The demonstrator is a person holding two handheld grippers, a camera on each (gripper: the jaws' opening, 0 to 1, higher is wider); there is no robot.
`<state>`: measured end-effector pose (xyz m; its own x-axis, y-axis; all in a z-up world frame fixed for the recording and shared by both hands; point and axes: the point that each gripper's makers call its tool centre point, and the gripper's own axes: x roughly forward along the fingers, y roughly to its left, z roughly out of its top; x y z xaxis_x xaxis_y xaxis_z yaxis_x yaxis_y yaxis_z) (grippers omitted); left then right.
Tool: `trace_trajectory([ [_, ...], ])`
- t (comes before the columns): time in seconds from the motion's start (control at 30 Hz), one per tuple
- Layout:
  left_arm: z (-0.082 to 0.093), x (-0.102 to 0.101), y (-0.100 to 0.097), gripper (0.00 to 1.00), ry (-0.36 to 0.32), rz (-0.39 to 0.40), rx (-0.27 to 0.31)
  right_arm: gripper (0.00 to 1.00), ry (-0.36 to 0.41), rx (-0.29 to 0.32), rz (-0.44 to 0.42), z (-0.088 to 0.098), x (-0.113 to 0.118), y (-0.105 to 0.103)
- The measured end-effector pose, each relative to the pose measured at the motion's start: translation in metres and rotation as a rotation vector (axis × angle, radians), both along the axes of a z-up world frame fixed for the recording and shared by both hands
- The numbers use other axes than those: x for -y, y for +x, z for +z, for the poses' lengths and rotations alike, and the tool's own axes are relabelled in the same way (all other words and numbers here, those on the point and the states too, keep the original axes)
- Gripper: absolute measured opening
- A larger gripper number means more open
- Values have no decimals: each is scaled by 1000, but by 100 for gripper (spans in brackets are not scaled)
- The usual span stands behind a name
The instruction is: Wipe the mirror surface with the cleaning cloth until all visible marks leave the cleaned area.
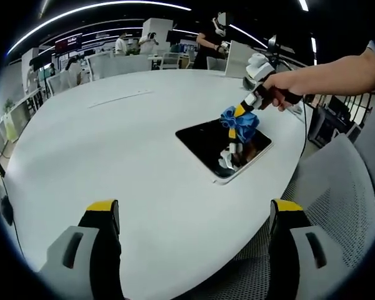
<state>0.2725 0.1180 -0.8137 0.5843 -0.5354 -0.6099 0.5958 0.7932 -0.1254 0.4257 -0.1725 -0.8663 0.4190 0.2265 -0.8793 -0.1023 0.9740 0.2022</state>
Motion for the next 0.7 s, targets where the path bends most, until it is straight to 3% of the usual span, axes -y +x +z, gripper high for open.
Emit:
trace_trajectory([
  [0.33, 0, 0, 0, 99, 3, -4, 4, 3, 6, -8, -25, -1, -8, 0],
  [0.7, 2, 3, -1, 99, -7, -15, 6, 3, 22, -20, -21, -1, -32, 0],
])
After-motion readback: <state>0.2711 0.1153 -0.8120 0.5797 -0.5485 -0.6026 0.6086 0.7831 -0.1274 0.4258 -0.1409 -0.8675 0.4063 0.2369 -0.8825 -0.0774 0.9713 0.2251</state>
